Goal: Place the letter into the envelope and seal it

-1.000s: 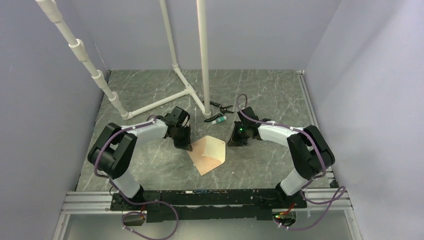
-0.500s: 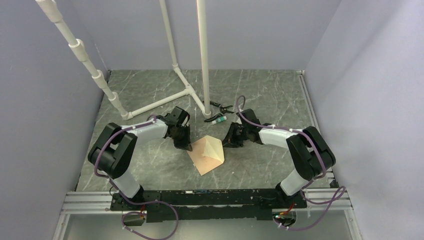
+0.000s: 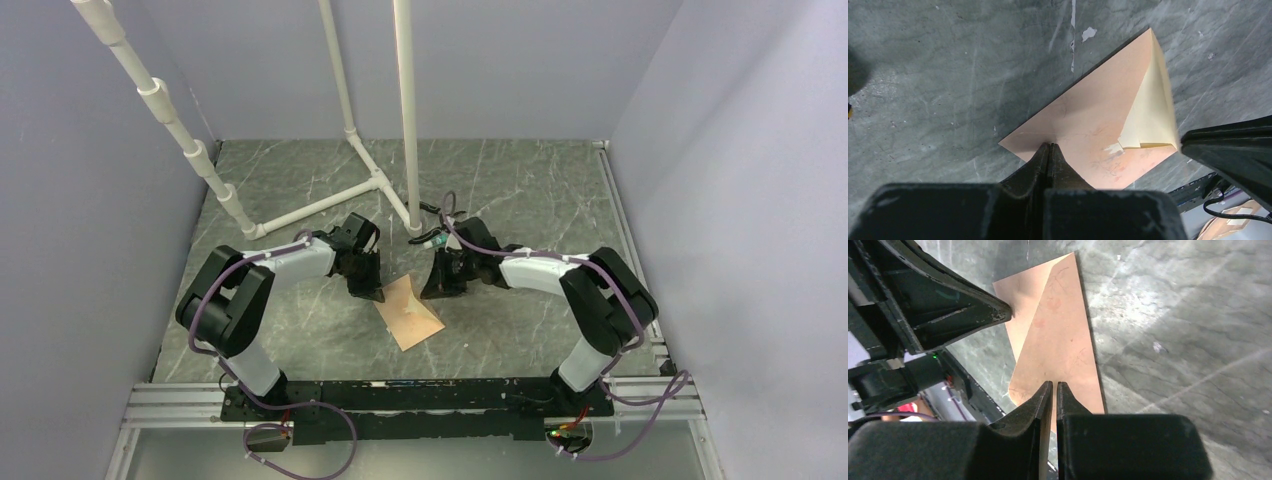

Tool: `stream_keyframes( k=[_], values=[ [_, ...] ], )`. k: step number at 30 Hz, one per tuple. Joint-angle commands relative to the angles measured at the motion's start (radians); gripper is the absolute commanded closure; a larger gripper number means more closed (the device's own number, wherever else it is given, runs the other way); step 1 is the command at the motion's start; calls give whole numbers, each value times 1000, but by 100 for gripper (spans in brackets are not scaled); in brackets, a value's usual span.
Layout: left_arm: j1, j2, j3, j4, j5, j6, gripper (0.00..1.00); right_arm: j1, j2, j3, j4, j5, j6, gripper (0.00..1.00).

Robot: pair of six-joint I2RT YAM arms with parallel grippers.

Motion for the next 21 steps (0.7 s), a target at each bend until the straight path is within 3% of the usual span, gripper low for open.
stream_keyframes(
  k=[1,21],
  values=[
    [-6,22,-28,-3,-31,-1,97,57,30,78,-75,121,-89,88],
    [-5,-4,-52,34,3,-30,97,250,96,162,-208,413,-212,86]
  ],
)
